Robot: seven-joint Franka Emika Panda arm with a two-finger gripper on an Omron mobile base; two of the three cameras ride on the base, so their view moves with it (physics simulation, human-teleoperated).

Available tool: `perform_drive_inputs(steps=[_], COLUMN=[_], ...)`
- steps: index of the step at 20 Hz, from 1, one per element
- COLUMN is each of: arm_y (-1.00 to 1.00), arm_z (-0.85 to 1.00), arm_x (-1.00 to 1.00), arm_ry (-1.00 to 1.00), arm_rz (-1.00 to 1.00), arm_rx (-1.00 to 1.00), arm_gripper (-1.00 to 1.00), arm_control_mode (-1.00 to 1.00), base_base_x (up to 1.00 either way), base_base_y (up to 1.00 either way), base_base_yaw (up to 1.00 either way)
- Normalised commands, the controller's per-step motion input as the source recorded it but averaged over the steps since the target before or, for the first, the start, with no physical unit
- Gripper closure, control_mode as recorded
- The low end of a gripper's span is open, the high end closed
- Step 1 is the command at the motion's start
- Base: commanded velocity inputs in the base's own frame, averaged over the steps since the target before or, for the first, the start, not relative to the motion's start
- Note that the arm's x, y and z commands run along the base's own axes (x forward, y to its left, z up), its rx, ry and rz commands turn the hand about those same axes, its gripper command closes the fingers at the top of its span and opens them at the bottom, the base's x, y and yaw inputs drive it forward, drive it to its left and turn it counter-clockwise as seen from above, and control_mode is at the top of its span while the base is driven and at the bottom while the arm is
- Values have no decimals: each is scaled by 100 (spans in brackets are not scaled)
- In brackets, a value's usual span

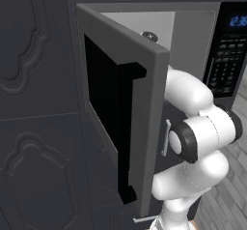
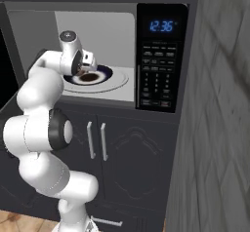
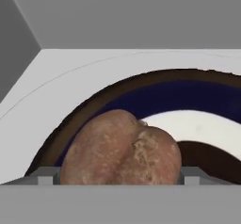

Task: Retrieve the reheated potato from the microwave, then place the potato, cheese, and condiment on the cutting board.

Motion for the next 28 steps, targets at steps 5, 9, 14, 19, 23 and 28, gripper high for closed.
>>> perform_drive_inputs(steps=[5, 9, 14, 19, 23, 28], arm_y=[0, -3, -31, -59, -61, -50], arm_z=[17, 22, 61, 89, 77, 37], arm_x=[-48, -60, -82, -100, -100, -100], arm_ry=[-14, -23, -15, 0, 0, 5], arm_rz=[0, 0, -2, -7, -7, -8], arm_rx=[0, 0, 0, 0, 0, 0], arm_gripper=[100, 100, 100, 100, 100, 100], arm_control_mode=[-100, -100, -100, -100, -100, -100], base_base_x=[0, 0, 0, 0, 0, 0], base_base_y=[0, 0, 0, 0, 0, 0], base_base_yaw=[0, 0, 0, 0, 0, 0])
